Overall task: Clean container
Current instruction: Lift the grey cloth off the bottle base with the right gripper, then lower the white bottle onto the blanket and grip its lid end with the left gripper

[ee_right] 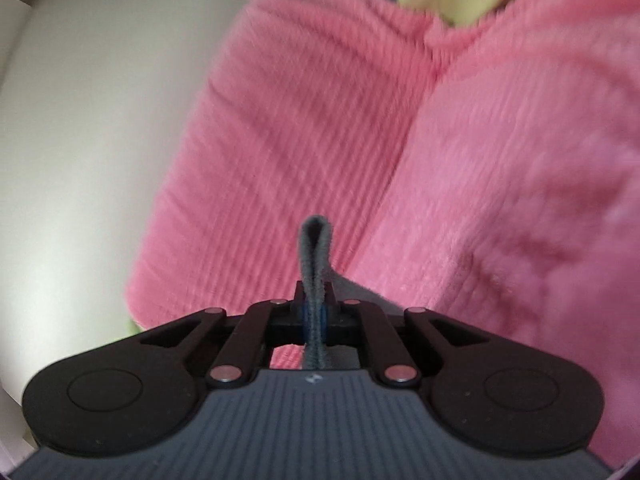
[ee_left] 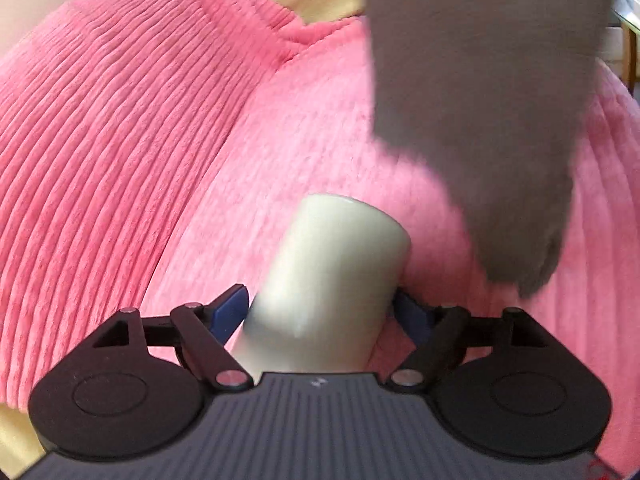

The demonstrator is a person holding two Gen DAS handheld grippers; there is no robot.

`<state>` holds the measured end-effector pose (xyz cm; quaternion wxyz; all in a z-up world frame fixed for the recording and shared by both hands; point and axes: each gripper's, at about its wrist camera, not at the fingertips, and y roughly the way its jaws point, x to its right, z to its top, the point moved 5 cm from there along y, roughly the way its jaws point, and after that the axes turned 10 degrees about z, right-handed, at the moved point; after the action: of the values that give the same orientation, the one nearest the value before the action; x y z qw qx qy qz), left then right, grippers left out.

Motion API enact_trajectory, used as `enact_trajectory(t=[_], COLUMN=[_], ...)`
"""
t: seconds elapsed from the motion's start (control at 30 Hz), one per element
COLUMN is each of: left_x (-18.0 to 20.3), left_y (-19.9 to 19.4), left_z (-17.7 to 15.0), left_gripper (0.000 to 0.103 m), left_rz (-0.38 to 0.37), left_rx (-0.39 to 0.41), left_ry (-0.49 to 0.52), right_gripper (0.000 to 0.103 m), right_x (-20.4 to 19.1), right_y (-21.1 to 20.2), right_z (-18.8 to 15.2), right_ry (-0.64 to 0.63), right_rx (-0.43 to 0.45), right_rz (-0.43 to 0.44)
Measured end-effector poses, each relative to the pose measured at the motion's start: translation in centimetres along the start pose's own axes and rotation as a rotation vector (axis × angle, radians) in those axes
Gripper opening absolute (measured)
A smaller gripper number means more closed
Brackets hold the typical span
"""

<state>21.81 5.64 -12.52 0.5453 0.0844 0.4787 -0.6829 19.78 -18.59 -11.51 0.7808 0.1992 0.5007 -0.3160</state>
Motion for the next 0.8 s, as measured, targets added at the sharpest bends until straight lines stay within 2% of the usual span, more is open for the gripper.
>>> enact_trajectory(t=[0.03,0.13,0.23,0.4,0.53,0.63,0.8], left_x=[-0.3,-1.1,-1.9,-2.7,-3.2,-3.4,-3.8], left_y=[-1.3,-6.2,-9.4,-15.0,-19.0,-22.2,-25.6], left_z=[-0.2,-1.7,-1.5,-2.9,-4.2,-5.0,-5.8], left_gripper=[0.083,0.099,0.099,0.099,0.099,0.099,0.099], left_rz=[0.015,0.05,0.089,0.082,0.07,0.082,0.09], left_rx=[-0.004,0.014,-0.004,-0.079,-0.132,-0.146,-0.112], left_ry=[-0.022,-0.114,-0.221,-0.482,-0.646,-0.708,-0.767], right_gripper=[0.005,0.005,0.005,0.005,0.005,0.005,0.005], right_x=[-0.8,-3.4,-5.4,-10.0,-13.6,-15.4,-17.8], right_y=[-1.3,-4.7,-7.2,-10.5,-13.3,-14.7,-15.6], right_z=[-0.1,-0.6,-1.2,-2.2,-3.4,-4.3,-5.3], right_ry=[-0.002,-0.02,-0.03,-0.07,-0.112,-0.134,-0.173], right_rx=[0.006,0.012,0.015,0.023,0.027,0.024,-0.005], right_rz=[0.003,0.012,0.02,0.068,0.096,0.104,0.082])
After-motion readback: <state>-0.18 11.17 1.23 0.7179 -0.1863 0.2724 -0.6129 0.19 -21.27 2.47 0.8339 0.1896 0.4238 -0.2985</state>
